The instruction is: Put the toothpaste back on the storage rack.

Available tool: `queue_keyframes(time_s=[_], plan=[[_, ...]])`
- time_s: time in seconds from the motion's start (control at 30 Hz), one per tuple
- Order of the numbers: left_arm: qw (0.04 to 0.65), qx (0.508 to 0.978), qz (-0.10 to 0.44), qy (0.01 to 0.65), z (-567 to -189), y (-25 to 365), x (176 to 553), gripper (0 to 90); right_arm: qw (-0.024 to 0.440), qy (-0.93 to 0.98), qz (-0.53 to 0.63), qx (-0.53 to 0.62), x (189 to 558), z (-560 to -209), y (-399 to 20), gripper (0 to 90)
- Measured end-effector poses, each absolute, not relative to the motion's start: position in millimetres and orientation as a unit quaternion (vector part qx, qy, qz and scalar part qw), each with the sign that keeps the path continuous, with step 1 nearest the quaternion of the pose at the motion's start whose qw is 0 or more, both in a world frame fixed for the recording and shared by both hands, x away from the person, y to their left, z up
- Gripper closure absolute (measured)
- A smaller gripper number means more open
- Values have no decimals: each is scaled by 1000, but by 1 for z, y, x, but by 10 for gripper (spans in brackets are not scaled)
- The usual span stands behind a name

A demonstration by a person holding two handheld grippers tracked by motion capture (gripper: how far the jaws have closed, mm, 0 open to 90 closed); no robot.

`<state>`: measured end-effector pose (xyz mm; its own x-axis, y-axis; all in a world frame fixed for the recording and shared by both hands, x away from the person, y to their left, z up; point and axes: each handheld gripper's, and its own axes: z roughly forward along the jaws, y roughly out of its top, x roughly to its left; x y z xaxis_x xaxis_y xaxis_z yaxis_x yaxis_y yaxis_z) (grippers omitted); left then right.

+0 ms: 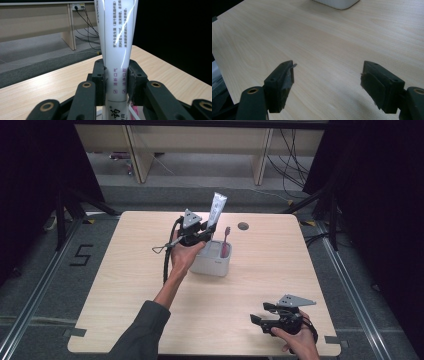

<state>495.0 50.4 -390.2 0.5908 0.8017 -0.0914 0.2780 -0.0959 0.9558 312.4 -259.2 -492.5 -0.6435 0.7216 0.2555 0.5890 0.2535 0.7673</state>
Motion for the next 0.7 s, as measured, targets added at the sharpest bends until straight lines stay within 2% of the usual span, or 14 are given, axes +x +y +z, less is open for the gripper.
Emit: queue_keyframes(time_s=[0.47, 0.53, 0.6, 0.7], plan=[[549, 696, 240, 397, -410, 52, 497, 709, 60, 786, 450, 421, 312, -493, -257, 271], [544, 699, 240, 397, -412, 51, 497, 708, 75, 790, 451, 408, 314, -494, -259, 271], [542, 699, 241, 400, -416, 50, 497, 707, 60, 786, 451, 420, 312, -493, -257, 271], [538, 703, 239, 398, -419, 50, 497, 705, 77, 792, 449, 407, 313, -493, -259, 271]])
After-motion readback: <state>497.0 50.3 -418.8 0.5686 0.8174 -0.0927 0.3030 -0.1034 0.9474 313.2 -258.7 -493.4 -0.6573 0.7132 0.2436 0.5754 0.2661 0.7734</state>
